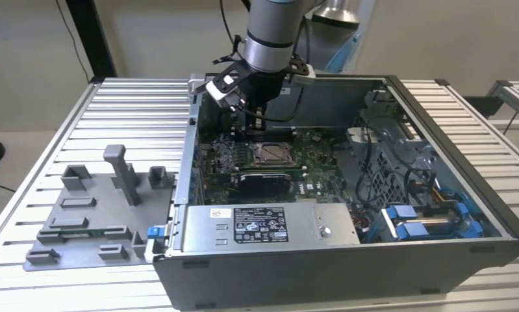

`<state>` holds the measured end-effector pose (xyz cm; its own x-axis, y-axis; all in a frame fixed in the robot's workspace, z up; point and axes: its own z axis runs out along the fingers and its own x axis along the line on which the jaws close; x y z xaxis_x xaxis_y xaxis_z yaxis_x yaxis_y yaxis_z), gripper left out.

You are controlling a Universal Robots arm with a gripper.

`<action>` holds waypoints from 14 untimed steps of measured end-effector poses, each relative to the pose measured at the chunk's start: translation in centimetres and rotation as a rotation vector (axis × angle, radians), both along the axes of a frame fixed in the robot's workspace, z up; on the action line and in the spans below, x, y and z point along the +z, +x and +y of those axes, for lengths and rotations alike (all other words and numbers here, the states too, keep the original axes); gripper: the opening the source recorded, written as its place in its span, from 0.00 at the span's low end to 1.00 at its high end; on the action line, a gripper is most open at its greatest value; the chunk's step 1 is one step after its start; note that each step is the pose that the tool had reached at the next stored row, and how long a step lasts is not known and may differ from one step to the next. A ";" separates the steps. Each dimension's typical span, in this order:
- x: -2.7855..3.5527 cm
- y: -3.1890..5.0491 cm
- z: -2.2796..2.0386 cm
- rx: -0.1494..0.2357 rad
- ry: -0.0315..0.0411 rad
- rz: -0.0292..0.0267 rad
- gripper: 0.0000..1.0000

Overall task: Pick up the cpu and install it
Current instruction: 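Install the first cpu locking lever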

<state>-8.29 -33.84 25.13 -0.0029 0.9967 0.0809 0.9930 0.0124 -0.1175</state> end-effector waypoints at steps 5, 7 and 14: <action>-0.01 -0.07 -0.02 0.000 0.0066 0.0000 0.00; -0.01 -0.09 -0.03 0.000 0.0116 0.0000 0.00; -0.07 -1.39 -0.14 0.001 0.1165 -0.0026 0.00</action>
